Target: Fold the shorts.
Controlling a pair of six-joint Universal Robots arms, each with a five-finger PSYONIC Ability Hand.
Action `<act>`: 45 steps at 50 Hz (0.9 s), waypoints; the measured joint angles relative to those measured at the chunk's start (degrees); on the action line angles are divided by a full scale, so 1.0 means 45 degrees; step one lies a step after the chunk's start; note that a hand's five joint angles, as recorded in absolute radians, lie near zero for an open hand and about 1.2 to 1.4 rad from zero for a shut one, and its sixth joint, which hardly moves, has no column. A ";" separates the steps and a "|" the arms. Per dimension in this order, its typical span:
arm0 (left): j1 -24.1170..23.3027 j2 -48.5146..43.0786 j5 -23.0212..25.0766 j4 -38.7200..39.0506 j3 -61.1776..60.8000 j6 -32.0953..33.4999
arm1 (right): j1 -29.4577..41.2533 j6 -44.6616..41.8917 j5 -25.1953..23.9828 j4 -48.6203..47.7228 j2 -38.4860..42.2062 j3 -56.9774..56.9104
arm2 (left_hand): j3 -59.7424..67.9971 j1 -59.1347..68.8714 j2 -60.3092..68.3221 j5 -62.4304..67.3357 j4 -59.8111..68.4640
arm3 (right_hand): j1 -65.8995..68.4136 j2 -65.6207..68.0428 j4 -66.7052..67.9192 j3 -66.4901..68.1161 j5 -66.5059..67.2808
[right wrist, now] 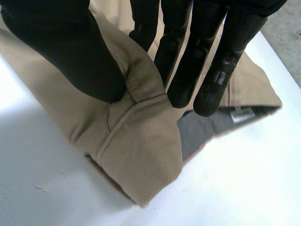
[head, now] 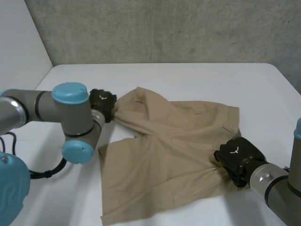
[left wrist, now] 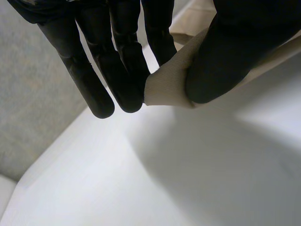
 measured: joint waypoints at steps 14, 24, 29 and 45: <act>0.0113 0.0646 -0.0487 -0.0091 -0.2011 0.1020 | 0.0593 0.0658 0.0195 -0.0006 0.0269 -0.0125 | -0.4618 -0.4803 -0.4971 -0.4089 -0.4793 | 0.0000 0.0000 0.0000 0.0000 0.0000; -0.0188 0.2092 -0.0374 -0.0102 -0.2223 0.0726 | 0.0673 0.0715 0.0423 -0.0023 0.0287 -0.0136 | -0.8055 -0.7770 -0.8241 -0.7634 -0.8331 | 0.0000 0.0000 0.0000 0.0000 0.0000; -0.0569 0.2185 0.0017 -0.0033 -0.1888 0.0176 | 0.0664 0.0712 0.0439 -0.0038 0.0287 -0.0123 | -0.8055 -0.7730 -0.8240 -0.7617 -0.8308 | 0.0000 0.0000 -0.0001 0.0000 0.0000; -0.0673 0.0201 0.1664 -0.0890 0.0985 -0.1982 | 0.0540 0.0700 0.0423 -0.0147 0.0308 -0.0060 | -0.7024 -0.6425 -0.7129 -0.6429 -0.7128 | 0.0000 0.0000 -0.0001 0.0000 0.0000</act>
